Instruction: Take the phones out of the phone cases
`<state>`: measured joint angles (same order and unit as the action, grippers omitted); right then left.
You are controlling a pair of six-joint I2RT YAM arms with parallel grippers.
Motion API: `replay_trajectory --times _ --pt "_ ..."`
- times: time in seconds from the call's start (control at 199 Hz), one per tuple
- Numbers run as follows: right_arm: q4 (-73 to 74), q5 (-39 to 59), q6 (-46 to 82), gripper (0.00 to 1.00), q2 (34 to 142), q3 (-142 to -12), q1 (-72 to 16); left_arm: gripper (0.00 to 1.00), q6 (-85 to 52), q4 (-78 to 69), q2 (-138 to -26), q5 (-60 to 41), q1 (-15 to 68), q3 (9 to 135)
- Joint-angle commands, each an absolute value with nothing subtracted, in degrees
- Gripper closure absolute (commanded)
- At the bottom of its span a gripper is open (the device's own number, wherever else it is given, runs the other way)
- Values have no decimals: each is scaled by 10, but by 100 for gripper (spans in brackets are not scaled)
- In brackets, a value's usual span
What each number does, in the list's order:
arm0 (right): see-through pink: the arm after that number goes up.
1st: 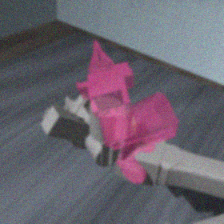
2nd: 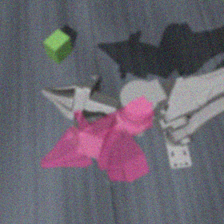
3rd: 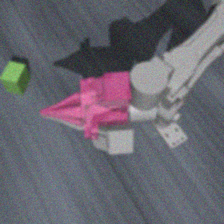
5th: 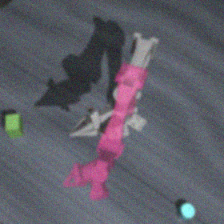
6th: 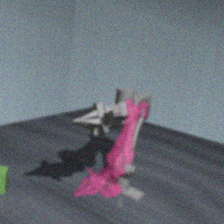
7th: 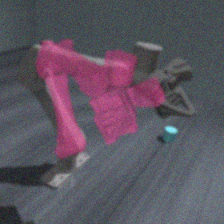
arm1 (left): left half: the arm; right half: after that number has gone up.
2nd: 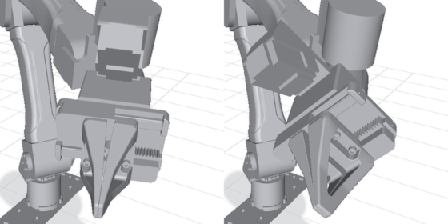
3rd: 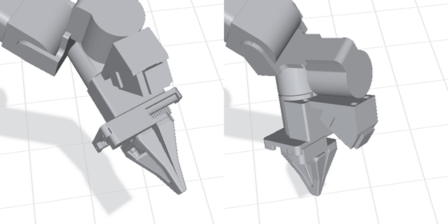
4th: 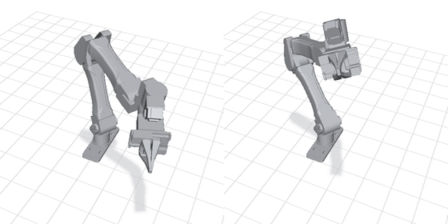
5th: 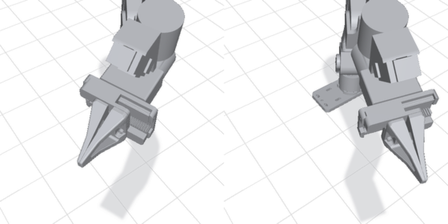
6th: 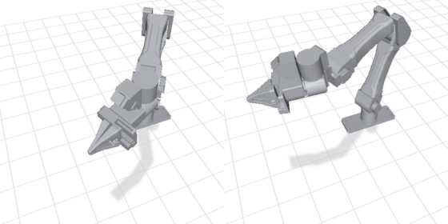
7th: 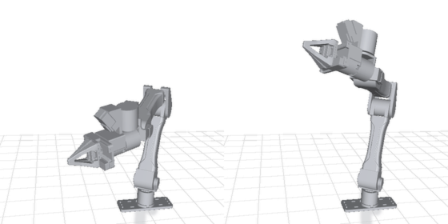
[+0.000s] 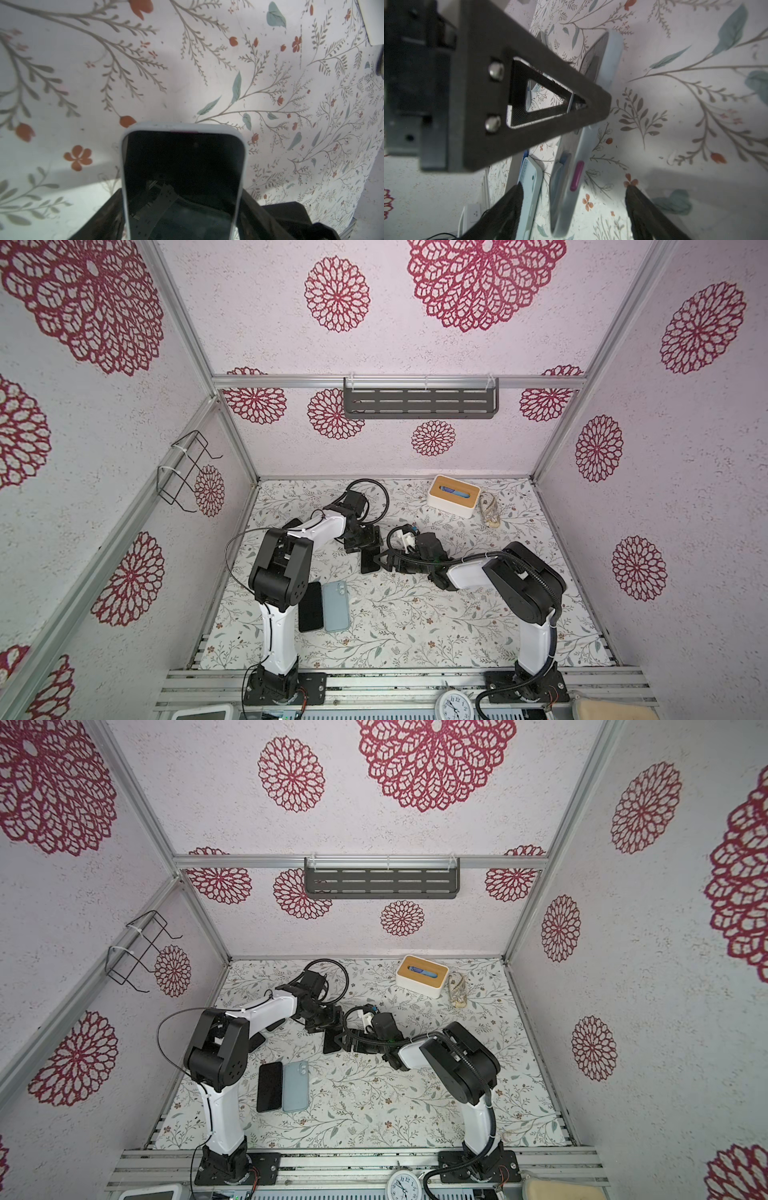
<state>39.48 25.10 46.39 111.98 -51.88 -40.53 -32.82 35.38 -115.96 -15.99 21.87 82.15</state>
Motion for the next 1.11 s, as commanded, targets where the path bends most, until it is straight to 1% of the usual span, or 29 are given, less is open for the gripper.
replay_trajectory --times 0.0,0.171,0.196,0.236,0.301,0.382,0.432,0.522,0.558,0.608,0.638,0.693,0.708,0.738,0.844,0.919,1.005,1.1 --pt "425 260 477 28 1121 -530 -406 50 -357 308 -1131 -166 227 814" --pt "421 249 491 51 1108 -515 -406 51 -373 289 -1099 -154 233 799" --pt "414 247 489 56 1105 -515 -407 51 -377 284 -1097 -154 233 795" --pt "404 246 487 61 1102 -516 -408 51 -383 275 -1091 -156 234 790" --pt "391 243 485 73 1095 -516 -410 51 -389 265 -1083 -155 236 783" --pt "385 240 484 81 1086 -512 -410 51 -392 260 -1075 -154 240 778" --pt "378 238 480 90 1076 -509 -410 51 -396 254 -1068 -155 243 773" --pt "364 230 470 100 1049 -500 -409 50 -403 238 -1050 -156 246 755" --pt "355 231 463 100 1037 -496 -409 44 -409 222 -1038 -159 247 741" --pt "342 236 450 100 1013 -486 -406 24 -418 191 -1011 -161 246 713" --pt "333 240 441 100 997 -480 -403 15 -424 170 -991 -163 246 695" --pt "305 254 418 100 959 -468 -393 5 -431 123 -947 -168 246 655" --pt "298 256 414 100 954 -465 -391 1 -433 104 -933 -170 247 642" --pt "281 266 401 100 933 -458 -383 3 -439 69 -905 -177 246 615" --pt "225 324 367 100 842 -440 -333 3 -457 -77 -812 -219 247 519" --pt "160 372 326 100 778 -452 -295 3 -458 -141 -767 -250 251 475" --pt "81 423 283 100 730 -486 -260 3 -445 -185 -741 -287 258 447" --pt "32 485 268 100 700 -519 -230 3 -435 -237 -728 -339 265 429"
